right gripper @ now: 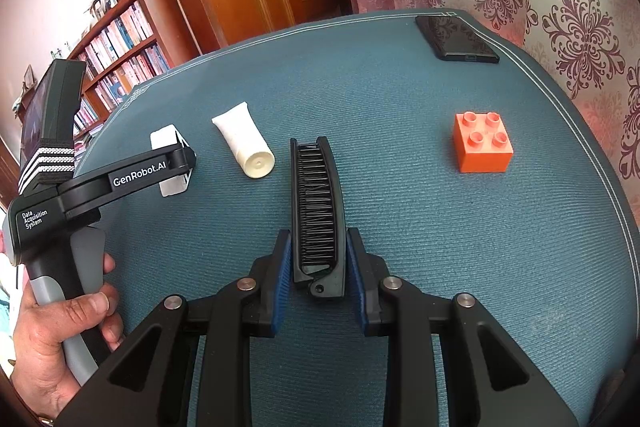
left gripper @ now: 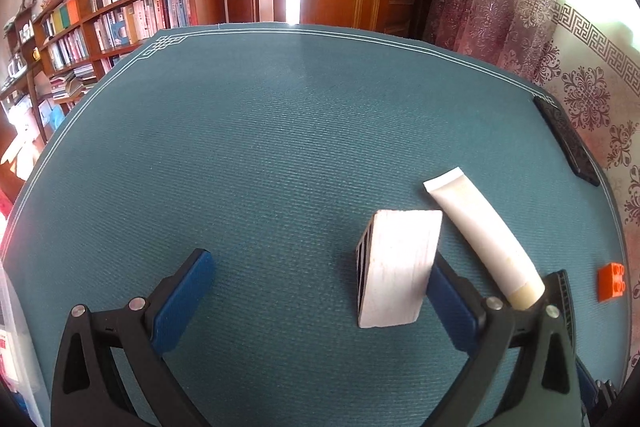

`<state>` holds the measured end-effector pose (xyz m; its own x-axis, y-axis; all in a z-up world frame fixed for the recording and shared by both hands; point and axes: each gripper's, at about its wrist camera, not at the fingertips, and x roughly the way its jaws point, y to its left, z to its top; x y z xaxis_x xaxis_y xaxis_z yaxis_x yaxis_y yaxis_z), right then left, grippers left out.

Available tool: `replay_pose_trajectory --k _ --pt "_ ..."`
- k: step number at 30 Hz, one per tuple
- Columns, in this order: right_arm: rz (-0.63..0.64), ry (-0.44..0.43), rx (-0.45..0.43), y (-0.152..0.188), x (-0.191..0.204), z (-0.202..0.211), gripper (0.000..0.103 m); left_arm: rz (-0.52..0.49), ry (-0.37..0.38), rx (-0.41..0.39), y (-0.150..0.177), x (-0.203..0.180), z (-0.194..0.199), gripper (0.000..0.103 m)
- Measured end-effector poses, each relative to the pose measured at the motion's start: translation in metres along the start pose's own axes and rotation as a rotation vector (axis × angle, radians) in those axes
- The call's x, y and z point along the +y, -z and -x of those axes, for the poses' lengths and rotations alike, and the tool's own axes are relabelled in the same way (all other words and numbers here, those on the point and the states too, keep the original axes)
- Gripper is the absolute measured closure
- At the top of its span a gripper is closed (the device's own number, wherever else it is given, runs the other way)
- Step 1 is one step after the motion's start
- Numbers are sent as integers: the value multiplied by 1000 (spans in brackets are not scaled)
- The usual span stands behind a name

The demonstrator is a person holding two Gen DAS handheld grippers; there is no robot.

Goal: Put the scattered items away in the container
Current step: 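Grasp the white eraser block with the left gripper while the right gripper holds the comb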

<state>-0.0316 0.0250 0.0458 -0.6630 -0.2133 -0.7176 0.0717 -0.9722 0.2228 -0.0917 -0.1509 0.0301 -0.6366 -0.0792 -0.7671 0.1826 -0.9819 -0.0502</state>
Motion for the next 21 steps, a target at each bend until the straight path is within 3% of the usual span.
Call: replay_pose_trajectory --k 4,9,15,21 --pt "-2 -2 0 0 0 0 74 -25 2 1 -2 -1 -2 8" --pt "-13 -12 0 -1 -1 1 74 -109 16 -23 -3 -15 1 38" --pt "-31 -39 -4 -3 -4 0 73 -143 61 -43 1 -20 6 62" --pt "-45 -51 -9 -6 -6 -1 71 -150 105 -29 8 -17 14 67"
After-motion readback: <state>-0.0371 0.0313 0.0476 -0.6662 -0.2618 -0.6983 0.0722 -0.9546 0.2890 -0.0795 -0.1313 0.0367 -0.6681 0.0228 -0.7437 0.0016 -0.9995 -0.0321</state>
